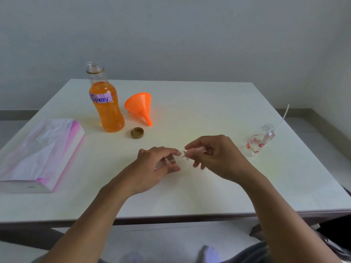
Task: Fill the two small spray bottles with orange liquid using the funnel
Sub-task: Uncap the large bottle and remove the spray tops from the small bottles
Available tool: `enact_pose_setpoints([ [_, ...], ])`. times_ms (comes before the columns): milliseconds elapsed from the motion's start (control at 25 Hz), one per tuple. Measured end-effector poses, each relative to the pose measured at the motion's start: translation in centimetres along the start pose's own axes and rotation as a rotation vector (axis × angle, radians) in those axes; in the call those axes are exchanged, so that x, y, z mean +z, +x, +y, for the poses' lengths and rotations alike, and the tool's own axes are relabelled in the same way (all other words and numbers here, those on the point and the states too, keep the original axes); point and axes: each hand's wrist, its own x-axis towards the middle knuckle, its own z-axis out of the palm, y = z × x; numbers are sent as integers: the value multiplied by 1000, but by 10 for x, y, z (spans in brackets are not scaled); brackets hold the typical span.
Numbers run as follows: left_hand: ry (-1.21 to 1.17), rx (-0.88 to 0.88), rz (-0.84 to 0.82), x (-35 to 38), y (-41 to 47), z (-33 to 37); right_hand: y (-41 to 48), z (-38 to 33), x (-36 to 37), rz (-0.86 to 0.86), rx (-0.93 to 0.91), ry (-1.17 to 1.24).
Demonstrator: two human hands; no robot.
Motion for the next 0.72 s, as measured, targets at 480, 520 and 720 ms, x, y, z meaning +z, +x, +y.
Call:
enact_pose_setpoints([
  [480,-120,-36,56,-12,2,-7,-3,14,-26,353,-156,-3],
  [520,-140,-31,82,-11,3,-6,-3,14,-26,363,-145,26],
  [720,-247,-52,304,-10,17,-6,0,26,-39,455,94,368],
])
